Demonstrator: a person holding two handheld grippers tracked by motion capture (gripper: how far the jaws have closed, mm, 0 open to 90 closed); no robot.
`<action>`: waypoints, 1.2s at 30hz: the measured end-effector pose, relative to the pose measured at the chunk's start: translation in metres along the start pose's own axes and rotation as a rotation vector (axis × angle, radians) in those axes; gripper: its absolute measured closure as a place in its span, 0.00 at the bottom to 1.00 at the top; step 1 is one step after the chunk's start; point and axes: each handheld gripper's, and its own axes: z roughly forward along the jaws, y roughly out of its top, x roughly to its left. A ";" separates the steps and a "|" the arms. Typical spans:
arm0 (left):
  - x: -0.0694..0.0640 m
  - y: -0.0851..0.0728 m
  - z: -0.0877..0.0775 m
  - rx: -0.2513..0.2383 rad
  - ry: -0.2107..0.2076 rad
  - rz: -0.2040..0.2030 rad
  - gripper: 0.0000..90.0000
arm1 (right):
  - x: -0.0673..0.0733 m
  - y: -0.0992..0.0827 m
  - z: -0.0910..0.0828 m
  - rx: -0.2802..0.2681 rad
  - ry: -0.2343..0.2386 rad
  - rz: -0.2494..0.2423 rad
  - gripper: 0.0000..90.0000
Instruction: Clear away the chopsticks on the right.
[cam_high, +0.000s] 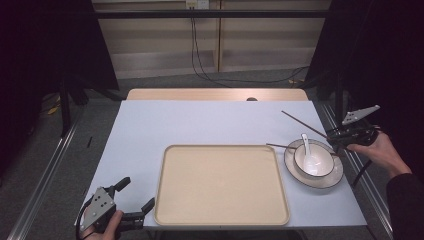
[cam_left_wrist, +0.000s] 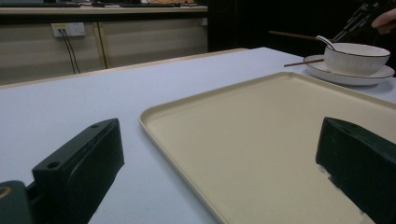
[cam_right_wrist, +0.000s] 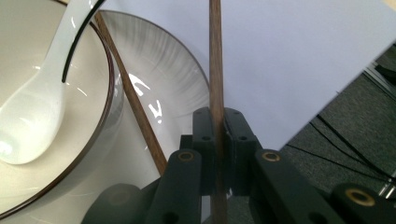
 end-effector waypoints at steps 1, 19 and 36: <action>0.000 0.000 0.000 0.000 0.000 0.000 0.01 | 0.002 -0.001 -0.003 -0.005 0.001 0.026 0.95; 0.001 0.000 0.000 0.000 0.001 -0.007 0.01 | 0.057 -0.008 -0.049 -0.196 -0.060 0.325 0.95; 0.003 0.000 -0.001 -0.008 0.013 -0.001 0.01 | 0.161 0.009 -0.036 -0.334 0.058 0.434 0.95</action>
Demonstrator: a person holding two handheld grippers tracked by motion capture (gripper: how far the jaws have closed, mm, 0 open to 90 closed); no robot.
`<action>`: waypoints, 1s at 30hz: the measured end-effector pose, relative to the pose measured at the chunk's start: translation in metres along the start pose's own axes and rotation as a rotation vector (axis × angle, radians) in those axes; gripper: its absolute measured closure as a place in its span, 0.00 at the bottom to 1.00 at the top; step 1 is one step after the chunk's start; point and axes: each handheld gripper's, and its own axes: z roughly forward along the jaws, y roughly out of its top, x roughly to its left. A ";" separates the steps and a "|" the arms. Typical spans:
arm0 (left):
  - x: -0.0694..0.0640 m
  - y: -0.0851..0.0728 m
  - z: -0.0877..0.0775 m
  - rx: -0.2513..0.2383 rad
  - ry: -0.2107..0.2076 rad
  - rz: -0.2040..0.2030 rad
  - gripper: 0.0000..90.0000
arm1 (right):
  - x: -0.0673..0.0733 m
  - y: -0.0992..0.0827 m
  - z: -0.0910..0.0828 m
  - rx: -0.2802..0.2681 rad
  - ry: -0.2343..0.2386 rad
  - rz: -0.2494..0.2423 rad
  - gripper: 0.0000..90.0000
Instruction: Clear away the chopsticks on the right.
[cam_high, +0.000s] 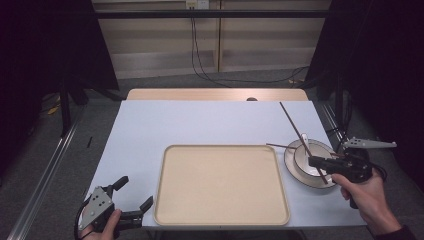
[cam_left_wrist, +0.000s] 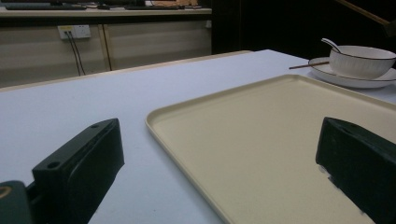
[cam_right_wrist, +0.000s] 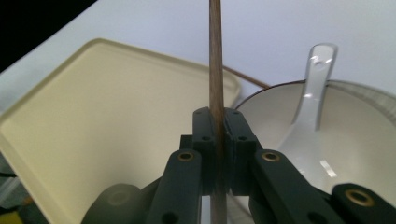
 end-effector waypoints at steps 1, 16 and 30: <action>0.000 0.000 0.000 0.001 -0.002 0.001 0.01 | 0.004 -0.002 0.001 -0.003 0.007 0.015 0.95; 0.001 0.000 0.001 -0.008 -0.010 -0.005 0.01 | 0.047 -0.023 0.034 0.026 0.116 0.145 0.95; 0.002 0.000 0.000 -0.007 0.007 -0.004 0.01 | 0.070 -0.046 0.066 0.105 0.051 0.241 0.95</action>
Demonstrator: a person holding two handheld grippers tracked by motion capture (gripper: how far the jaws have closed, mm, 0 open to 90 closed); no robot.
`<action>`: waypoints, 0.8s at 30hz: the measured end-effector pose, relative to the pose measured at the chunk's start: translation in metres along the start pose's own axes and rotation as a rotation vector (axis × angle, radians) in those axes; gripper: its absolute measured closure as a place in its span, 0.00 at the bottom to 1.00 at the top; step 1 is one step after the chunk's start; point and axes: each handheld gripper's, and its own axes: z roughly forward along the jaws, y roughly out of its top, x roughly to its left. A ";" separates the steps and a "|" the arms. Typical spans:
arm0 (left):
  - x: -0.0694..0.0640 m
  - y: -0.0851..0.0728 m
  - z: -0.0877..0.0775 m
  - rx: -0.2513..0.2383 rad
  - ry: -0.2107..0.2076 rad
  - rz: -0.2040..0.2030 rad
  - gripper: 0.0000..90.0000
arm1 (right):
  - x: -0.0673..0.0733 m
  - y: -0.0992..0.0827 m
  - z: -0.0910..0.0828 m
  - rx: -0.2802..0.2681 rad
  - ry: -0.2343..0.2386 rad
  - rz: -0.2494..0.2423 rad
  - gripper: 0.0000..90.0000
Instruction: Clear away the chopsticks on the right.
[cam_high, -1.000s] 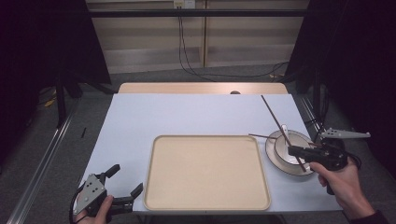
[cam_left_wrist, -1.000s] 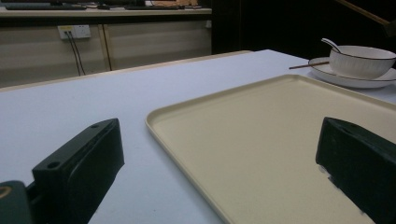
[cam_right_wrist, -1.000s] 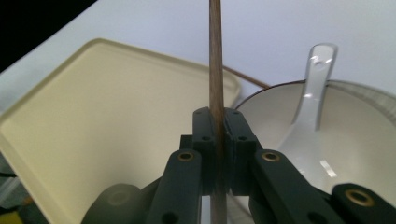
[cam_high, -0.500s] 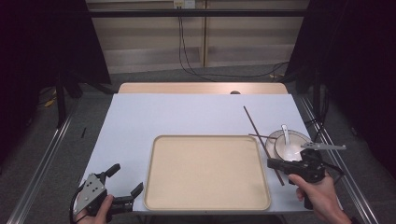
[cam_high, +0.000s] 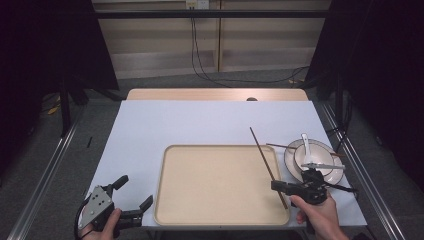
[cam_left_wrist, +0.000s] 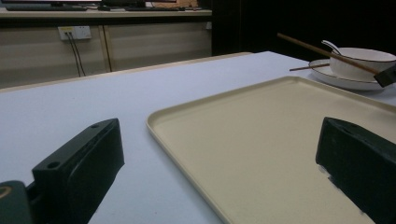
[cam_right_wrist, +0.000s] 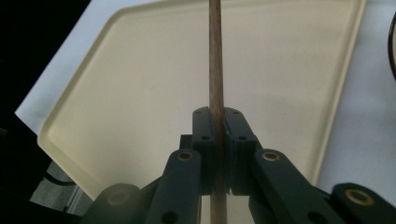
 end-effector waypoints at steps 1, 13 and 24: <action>0.000 0.000 0.000 -0.001 -0.006 0.003 0.01 | 0.000 -0.002 0.001 0.003 -0.009 0.005 0.95; 0.000 0.000 0.000 -0.001 -0.009 -0.002 0.01 | -0.007 -0.018 0.014 0.109 -0.078 0.034 0.95; 0.001 0.000 0.000 0.000 -0.012 0.002 0.01 | -0.007 -0.021 0.021 0.140 -0.115 0.011 0.94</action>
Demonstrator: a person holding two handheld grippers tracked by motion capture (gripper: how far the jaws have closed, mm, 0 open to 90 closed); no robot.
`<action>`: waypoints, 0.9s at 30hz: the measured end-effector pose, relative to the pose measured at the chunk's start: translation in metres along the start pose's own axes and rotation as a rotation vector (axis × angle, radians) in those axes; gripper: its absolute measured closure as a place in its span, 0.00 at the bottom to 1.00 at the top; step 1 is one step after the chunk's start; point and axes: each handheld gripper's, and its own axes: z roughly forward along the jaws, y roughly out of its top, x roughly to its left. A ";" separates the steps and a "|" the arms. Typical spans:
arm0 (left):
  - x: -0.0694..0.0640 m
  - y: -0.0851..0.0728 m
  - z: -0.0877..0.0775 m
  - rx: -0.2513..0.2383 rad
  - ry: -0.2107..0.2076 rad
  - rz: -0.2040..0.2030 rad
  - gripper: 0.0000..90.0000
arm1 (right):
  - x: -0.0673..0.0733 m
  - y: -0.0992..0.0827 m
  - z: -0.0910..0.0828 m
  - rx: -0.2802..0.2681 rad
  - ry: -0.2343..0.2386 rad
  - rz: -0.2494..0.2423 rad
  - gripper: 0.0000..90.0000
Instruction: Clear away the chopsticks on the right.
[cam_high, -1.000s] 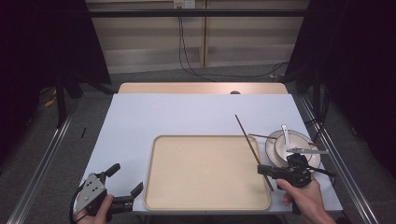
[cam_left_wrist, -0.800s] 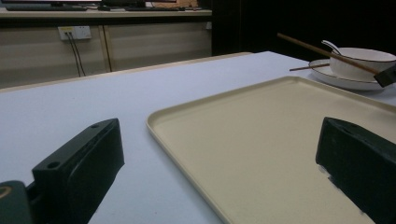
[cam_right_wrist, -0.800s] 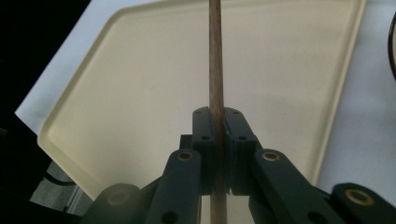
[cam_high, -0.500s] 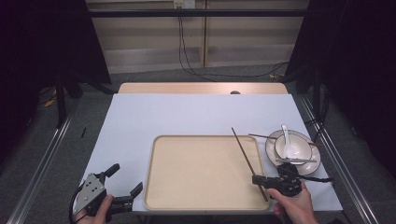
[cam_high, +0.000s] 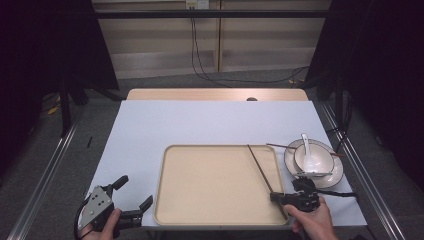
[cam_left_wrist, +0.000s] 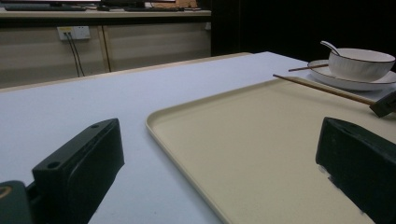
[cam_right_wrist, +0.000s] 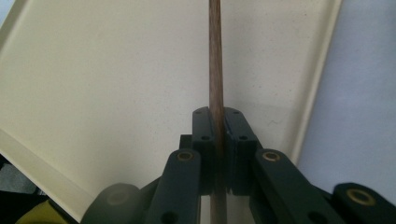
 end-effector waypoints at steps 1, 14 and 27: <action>0.000 0.000 0.000 0.001 0.000 -0.001 0.01 | 0.000 0.000 0.000 -0.001 -0.001 -0.001 0.94; 0.000 0.000 0.000 0.000 -0.004 -0.002 0.01 | 0.000 -0.001 -0.001 -0.012 0.015 -0.040 0.84; 0.000 0.000 0.001 0.000 -0.006 -0.006 0.01 | -0.016 0.006 -0.044 -0.246 0.040 -0.263 0.41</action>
